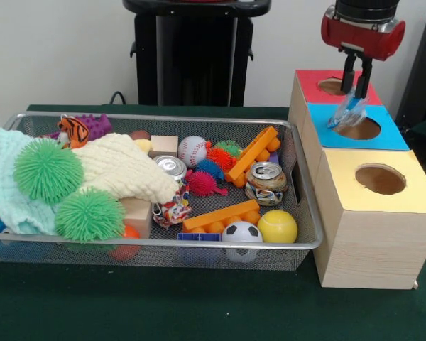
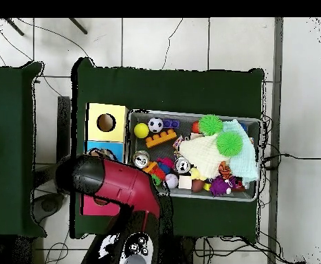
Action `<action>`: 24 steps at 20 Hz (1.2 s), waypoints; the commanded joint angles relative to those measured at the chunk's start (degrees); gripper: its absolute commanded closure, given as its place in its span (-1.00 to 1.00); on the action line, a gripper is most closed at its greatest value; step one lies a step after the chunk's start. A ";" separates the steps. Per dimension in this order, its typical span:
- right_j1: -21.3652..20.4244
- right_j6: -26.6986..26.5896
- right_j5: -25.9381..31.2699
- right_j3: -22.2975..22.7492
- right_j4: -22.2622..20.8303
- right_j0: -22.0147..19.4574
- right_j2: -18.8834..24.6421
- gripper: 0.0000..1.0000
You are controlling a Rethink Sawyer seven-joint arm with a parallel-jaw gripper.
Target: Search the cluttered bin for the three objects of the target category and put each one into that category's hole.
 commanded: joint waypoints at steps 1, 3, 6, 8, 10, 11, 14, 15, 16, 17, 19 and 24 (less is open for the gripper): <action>5.33 15.32 -4.63 4.30 3.37 0.17 4.29 1.00; 5.31 14.94 -6.04 4.31 4.21 -0.18 4.96 1.00; 5.11 14.15 -9.59 4.92 6.08 -1.09 6.91 1.00; 5.15 13.86 -10.52 4.90 6.80 -1.09 7.38 1.00; 5.31 13.95 -10.63 4.58 7.08 -0.61 7.12 1.00; 5.35 13.98 -10.71 4.46 7.19 -0.43 7.00 1.00; 6.00 14.12 -10.13 3.68 6.98 0.19 6.08 1.00; 6.29 14.10 -9.50 3.19 6.53 0.49 5.35 1.00; 6.58 14.08 -8.88 2.71 6.09 0.79 4.63 1.00; 6.78 14.28 -8.54 2.48 5.96 1.08 4.15 -1.00; 7.47 14.25 -8.50 1.54 4.85 2.07 2.71 -1.00; 8.05 13.65 -9.83 0.98 5.00 2.56 2.57 -1.00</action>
